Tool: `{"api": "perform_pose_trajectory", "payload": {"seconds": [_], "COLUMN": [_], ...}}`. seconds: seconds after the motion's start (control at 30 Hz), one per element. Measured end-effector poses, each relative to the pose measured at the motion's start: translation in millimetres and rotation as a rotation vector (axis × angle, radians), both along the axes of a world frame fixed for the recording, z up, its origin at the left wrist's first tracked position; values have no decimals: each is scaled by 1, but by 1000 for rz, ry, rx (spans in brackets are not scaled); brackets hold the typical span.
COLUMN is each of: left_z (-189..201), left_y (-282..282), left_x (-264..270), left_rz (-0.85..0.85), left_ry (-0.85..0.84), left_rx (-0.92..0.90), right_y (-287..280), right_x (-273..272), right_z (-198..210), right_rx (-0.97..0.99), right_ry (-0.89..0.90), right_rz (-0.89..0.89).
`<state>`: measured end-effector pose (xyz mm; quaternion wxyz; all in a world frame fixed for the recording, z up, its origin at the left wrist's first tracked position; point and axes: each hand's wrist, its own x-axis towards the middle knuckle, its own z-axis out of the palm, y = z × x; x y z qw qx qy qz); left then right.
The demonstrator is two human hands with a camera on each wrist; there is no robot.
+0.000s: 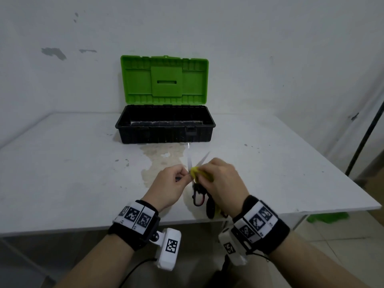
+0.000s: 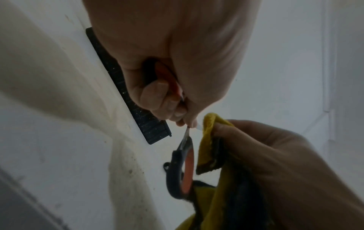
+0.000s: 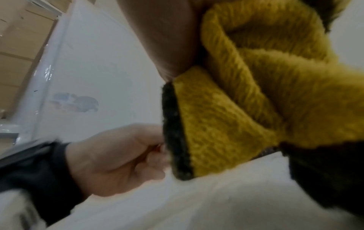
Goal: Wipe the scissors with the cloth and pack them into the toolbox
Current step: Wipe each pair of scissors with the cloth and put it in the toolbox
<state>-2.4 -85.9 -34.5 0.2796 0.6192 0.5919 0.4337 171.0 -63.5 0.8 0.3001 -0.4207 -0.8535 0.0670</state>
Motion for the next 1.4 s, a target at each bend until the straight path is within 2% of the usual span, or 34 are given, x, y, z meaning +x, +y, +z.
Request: {"api": "perform_pose_trajectory", "payload": {"seconds": [0.13, 0.33, 0.57, 0.73, 0.83, 0.93, 1.07, 1.23, 1.33, 1.4], "left_z": [3, 1, 2, 4, 3, 6, 13, 15, 17, 21], "left_y": [-3, -5, -2, -7, -8, -9, -6, 0, 1, -1], "left_x": [2, 0, 2, 1, -1, -2, -6, -8, -7, -3], "left_rz": [-10, 15, -29, -35, -29, -50, -28, 108, 151, 104], "left_ry": [54, 40, 12, 29, 27, -1, -55, -301, -525, -717], "left_rx": [35, -2, -28, -23, -84, -153, -119, -85, -99, -140], "right_y": [7, 36, -2, 19, 29, 29, 21, 19, 18, 17], "right_x": [1, 14, -3, 5, 11, 11, 10, 9, 7, 5], "right_z": [-5, 15, -2, -1, 2, 1, 1, 1, 2, 4], "right_rx": [16, 21, 1, 14, -12, -26, 2, -19, -30, -20], "right_ry": [55, 116, 37, 81, 91, 76, 73, 67, 75, 76], "right_rz": [-31, -210, -9, -118, -181, -167, -114, -91, -90, -82]}}
